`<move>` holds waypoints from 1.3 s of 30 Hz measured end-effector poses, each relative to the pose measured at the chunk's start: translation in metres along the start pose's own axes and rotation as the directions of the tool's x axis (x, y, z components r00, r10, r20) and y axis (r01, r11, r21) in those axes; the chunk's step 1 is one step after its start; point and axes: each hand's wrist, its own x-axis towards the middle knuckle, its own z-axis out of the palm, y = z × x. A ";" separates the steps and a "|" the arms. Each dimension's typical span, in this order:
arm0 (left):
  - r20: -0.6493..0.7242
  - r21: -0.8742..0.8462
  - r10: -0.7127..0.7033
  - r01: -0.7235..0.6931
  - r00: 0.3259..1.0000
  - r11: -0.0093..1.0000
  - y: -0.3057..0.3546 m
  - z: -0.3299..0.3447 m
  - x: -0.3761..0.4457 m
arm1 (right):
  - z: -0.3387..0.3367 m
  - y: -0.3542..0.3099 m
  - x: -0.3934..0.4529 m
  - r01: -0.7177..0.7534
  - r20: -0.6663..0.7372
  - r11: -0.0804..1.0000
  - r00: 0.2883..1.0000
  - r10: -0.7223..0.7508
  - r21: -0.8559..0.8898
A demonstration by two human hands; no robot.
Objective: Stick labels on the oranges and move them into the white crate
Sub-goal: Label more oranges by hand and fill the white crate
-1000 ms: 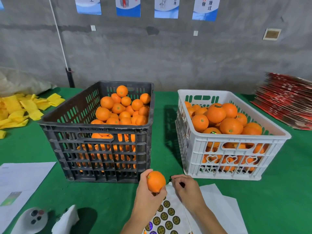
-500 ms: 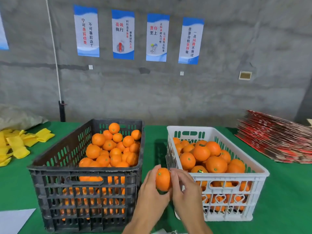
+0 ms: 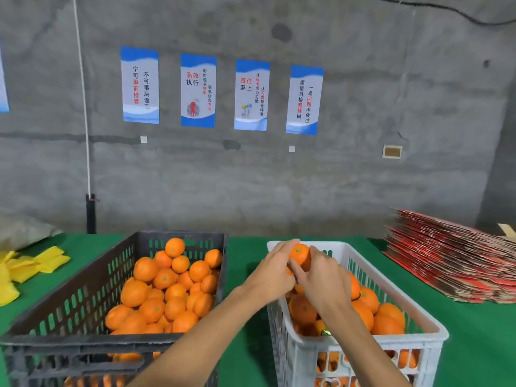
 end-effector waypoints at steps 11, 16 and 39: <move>0.013 0.465 -0.454 0.396 0.891 0.792 -0.147 -0.096 -0.038 | 0.063 -0.107 -0.001 0.275 0.148 0.810 0.904 -0.401 0.518; 0.167 0.634 -0.814 0.572 0.557 0.521 -0.215 -0.159 -0.083 | 0.087 -0.176 -0.012 0.214 0.300 0.740 0.816 -0.495 0.638; 0.300 0.332 -0.832 0.767 0.466 0.549 -0.216 -0.179 -0.069 | 0.105 -0.199 -0.013 0.210 0.444 0.811 0.748 -0.493 0.546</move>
